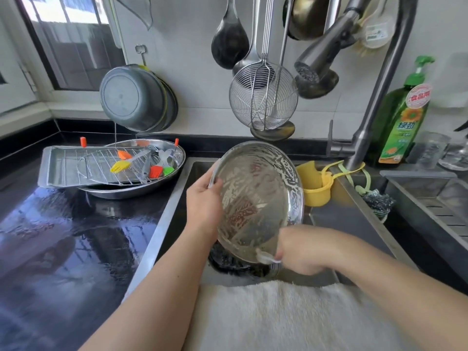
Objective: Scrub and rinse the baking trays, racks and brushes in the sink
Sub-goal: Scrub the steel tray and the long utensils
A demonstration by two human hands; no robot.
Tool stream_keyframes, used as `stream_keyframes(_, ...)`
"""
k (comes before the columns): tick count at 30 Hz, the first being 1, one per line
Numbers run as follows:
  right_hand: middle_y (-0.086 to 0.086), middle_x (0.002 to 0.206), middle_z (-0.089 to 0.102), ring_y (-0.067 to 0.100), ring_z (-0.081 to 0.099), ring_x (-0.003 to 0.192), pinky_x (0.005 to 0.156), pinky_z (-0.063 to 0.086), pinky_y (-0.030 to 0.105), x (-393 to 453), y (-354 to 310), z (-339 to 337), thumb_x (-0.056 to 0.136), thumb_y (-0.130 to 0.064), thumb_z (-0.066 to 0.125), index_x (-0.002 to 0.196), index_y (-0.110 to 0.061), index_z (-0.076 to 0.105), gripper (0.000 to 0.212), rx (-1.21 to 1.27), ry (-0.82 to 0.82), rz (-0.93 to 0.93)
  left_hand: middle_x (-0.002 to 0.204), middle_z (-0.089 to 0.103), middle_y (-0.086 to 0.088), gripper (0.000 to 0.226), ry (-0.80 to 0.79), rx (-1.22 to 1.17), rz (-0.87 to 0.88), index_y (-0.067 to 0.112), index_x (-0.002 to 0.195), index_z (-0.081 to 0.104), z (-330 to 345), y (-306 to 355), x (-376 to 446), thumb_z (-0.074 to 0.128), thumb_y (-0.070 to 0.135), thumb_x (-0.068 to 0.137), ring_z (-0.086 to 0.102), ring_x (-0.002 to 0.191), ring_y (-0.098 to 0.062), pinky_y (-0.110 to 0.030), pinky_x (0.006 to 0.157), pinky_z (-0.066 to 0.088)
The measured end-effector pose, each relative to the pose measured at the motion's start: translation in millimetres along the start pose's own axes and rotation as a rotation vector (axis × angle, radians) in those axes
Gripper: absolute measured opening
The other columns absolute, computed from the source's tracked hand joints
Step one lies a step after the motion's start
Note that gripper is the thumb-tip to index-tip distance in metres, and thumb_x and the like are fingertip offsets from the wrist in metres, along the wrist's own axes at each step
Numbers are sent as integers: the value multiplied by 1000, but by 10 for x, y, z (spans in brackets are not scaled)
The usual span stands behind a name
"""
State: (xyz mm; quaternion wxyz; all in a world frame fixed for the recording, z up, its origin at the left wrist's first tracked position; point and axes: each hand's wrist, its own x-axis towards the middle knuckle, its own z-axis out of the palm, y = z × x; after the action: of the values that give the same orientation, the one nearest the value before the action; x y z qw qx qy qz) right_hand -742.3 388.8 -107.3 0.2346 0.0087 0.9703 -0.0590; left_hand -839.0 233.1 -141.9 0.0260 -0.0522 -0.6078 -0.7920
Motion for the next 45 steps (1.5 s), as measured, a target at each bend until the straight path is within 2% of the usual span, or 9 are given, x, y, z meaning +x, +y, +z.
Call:
stream_keyframes(3,-13,77,61,-4,50,58,59,41,9,82,136,55,103,-26,53,129,-40,59,30,249,40,-144,117,77,10,50,46,8,0,29,124,76,55,-7,-16,47,-4,101,70,115,-10,-34,103,55)
stream_keyframes(5,-10,68,61,0,45,51,55,37,13,101,141,115,103,-33,55,121,-52,65,28,451,119,-250,114,78,7,52,79,-31,3,30,122,76,18,26,-12,47,-5,99,72,110,-13,-30,93,58)
stream_keyframes(10,-12,51,48,8,35,56,50,30,18,89,205,149,101,-20,56,51,-46,59,56,256,75,-112,117,77,11,54,121,13,63,28,127,75,14,-10,-11,48,-7,97,70,105,-3,-23,95,55)
stream_keyframes(15,-19,79,74,2,60,61,66,48,16,1,126,223,103,-31,55,126,-49,65,30,497,149,-241,118,77,-1,57,194,-22,42,26,126,76,19,-22,4,44,-9,93,68,98,-9,-30,90,55)
stream_keyframes(19,-6,57,49,9,33,44,40,26,19,-41,215,215,101,-23,51,118,-27,75,30,263,207,-160,115,78,3,61,201,-34,36,29,126,76,5,-31,-2,43,-9,91,68,95,-11,-32,90,55)
stream_keyframes(34,-15,50,50,6,43,47,47,35,14,-171,4,233,100,-21,53,136,-47,60,45,356,304,-329,102,79,7,62,559,-238,-117,28,128,74,-57,-41,79,40,-10,94,73,87,-14,-25,70,58)
stream_keyframes(38,-7,68,52,12,42,57,54,35,27,-112,236,160,99,-29,55,132,-58,56,44,230,285,-160,97,76,8,60,570,-229,-104,26,133,71,-70,-53,93,40,-9,95,68,79,-13,-27,67,54)
stream_keyframes(42,3,109,61,22,58,99,74,46,30,-83,368,119,104,-29,48,141,-57,47,47,162,222,-63,89,76,10,63,570,-193,-114,27,133,71,-78,-34,89,39,-10,94,56,65,-10,-24,57,44)
stream_keyframes(45,-14,66,53,8,47,60,59,39,24,-52,279,157,104,-28,53,136,-56,53,43,250,190,-178,94,76,9,62,572,-174,-135,29,127,73,-68,-13,83,38,-11,94,61,67,-9,-19,54,48)
